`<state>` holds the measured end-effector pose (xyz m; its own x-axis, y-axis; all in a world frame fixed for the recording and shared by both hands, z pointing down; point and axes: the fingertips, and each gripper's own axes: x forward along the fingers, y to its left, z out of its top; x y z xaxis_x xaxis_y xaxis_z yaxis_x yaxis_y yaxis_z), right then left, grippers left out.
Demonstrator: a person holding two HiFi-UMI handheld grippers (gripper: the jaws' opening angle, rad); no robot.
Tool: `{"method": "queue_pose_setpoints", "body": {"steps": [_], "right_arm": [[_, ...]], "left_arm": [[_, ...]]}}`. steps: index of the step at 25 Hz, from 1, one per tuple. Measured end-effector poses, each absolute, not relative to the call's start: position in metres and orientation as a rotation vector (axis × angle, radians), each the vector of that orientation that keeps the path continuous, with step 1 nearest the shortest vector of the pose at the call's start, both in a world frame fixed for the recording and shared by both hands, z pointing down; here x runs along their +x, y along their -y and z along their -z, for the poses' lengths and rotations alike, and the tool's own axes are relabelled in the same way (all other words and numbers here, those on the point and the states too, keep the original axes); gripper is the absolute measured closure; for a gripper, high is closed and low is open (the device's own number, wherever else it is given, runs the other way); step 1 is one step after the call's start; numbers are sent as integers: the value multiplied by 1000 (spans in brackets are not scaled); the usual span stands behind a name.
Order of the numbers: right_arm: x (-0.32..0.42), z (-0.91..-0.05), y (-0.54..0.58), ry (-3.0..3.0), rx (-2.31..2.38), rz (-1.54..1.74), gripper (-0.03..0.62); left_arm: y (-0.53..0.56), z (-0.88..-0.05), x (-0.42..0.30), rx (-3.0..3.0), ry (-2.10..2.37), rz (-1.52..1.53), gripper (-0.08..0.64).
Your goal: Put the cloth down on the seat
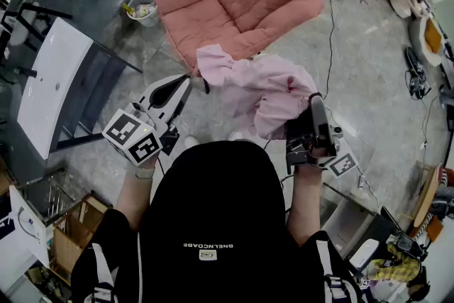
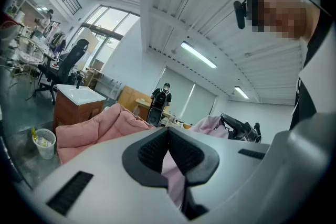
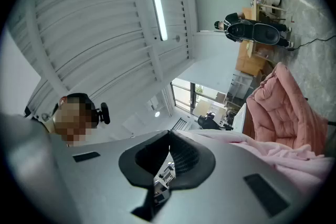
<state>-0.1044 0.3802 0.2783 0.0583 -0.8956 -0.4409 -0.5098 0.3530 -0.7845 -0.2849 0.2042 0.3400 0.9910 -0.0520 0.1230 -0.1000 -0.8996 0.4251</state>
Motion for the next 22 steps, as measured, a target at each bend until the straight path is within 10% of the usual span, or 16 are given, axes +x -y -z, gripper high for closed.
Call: {"method": "queue_pose_setpoints", "body": {"steps": [22], "right_arm": [[-47,-265,-439,-1579,-1264,433,566]], "left_arm": [[-264,-344,-237,2697,114,-188,546]]}}
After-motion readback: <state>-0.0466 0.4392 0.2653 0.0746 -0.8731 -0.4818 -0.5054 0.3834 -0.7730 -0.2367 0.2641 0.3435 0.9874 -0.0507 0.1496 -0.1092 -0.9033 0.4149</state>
